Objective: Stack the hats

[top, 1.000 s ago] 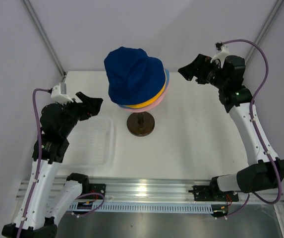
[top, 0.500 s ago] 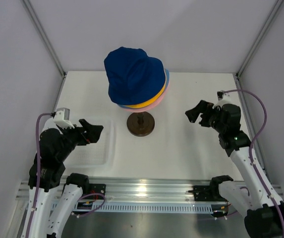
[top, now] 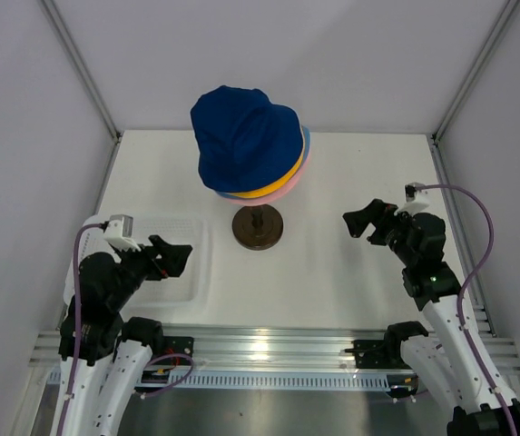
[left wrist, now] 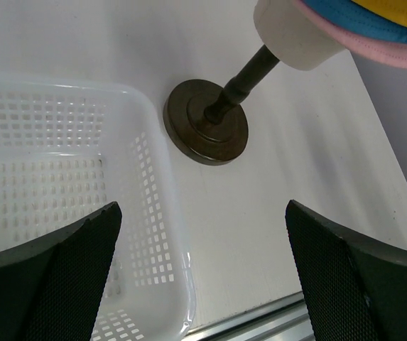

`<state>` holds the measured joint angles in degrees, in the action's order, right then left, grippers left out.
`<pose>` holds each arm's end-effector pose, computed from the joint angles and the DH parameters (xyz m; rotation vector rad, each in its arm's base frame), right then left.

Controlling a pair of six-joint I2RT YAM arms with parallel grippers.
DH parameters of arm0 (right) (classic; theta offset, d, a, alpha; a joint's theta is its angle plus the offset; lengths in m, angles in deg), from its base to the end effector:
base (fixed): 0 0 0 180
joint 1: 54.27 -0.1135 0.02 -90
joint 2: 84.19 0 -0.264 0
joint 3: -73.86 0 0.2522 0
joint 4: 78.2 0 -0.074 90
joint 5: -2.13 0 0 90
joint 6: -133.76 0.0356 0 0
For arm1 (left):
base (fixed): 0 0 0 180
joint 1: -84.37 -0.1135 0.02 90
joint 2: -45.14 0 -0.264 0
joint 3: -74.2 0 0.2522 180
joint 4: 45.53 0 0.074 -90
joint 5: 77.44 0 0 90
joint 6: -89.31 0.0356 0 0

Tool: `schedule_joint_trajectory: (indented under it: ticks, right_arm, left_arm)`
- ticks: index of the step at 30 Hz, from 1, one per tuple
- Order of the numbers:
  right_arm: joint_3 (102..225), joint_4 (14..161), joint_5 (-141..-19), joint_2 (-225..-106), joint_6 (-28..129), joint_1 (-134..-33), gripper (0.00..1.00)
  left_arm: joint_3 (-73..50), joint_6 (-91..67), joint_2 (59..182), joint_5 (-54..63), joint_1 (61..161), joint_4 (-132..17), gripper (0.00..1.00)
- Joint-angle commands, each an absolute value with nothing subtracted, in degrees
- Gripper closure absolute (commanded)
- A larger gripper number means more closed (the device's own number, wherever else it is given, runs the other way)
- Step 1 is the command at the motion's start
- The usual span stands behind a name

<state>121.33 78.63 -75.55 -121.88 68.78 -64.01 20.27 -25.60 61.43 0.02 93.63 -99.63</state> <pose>0.1618 0.0355 0.2926 0.0890 1.8412 0.6225 0.0684 -0.0190 0.3108 -0.1036 1.8938 -0.6135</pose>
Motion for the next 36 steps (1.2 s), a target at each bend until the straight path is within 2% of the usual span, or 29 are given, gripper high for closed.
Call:
schedule_joint_trajectory:
  ticks: [1,12,36]
  right_arm:
    - [125.06,79.34,-79.06,-124.53,68.28,-64.03,0.01]
    - [125.23,80.30,-85.04,-123.65,68.55,-64.03,0.00]
    - [128.57,80.39,-86.82,-126.55,66.09,-63.86,0.00]
  left_arm:
    - [19.48,-24.60,61.05,3.94,93.95,-98.40,0.01]
    - [20.88,-25.21,60.08,5.26,93.95,-97.87,0.00]
    - [21.06,-26.27,60.26,7.46,93.95,-98.14,0.01]
